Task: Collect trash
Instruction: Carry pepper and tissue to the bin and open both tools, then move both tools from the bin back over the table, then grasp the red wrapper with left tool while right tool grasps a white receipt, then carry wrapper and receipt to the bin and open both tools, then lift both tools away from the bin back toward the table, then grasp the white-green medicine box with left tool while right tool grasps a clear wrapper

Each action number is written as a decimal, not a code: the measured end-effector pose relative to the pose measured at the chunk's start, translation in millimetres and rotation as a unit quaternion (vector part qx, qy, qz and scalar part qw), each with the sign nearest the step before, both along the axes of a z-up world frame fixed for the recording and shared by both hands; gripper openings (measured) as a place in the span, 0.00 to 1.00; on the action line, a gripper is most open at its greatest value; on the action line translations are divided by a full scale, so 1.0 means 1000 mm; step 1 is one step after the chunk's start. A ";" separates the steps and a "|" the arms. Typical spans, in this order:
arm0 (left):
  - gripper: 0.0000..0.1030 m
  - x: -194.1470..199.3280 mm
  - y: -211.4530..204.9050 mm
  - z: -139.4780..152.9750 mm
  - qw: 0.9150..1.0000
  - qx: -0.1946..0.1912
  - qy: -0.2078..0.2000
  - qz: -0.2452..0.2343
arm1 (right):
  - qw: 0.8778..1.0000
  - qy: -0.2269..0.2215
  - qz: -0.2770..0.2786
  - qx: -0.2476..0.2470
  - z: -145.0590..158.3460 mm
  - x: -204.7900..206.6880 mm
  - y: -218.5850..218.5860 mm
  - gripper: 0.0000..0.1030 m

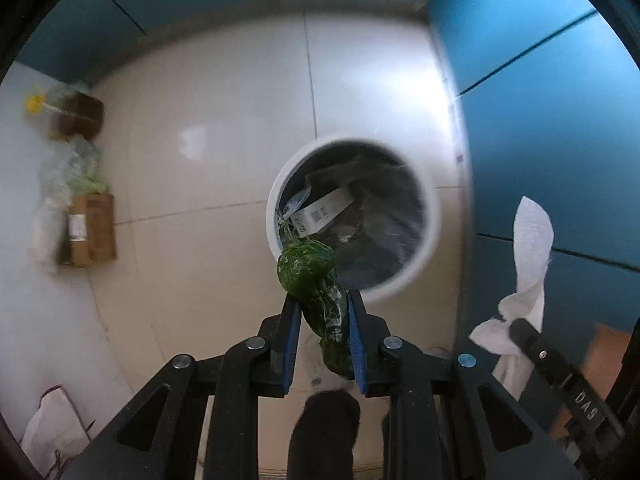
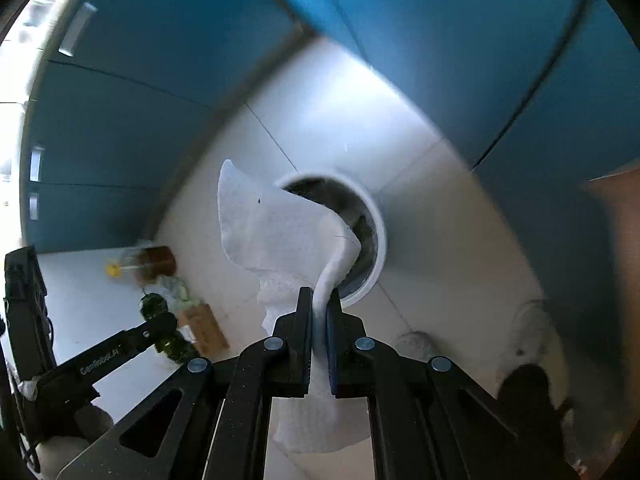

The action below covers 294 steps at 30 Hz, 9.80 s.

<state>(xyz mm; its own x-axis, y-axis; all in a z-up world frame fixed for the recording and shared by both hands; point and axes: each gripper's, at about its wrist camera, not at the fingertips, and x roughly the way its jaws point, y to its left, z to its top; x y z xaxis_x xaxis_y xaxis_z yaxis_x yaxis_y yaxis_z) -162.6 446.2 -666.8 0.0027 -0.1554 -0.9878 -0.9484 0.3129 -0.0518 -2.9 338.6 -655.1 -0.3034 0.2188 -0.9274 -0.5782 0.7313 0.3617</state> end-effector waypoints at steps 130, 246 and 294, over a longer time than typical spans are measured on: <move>0.53 0.389 -0.439 0.370 0.876 0.053 -0.115 -0.466 | 0.934 -0.205 -0.284 -0.071 0.366 0.356 -0.566 0.12; 1.00 -0.061 -0.136 0.383 0.973 0.231 0.008 0.022 | 0.950 -0.193 0.224 0.103 0.402 -0.050 -0.060 1.00; 1.00 0.486 -0.358 0.375 0.944 0.115 -0.035 -0.306 | 0.913 -0.241 -0.328 -0.022 0.423 0.356 -0.529 0.00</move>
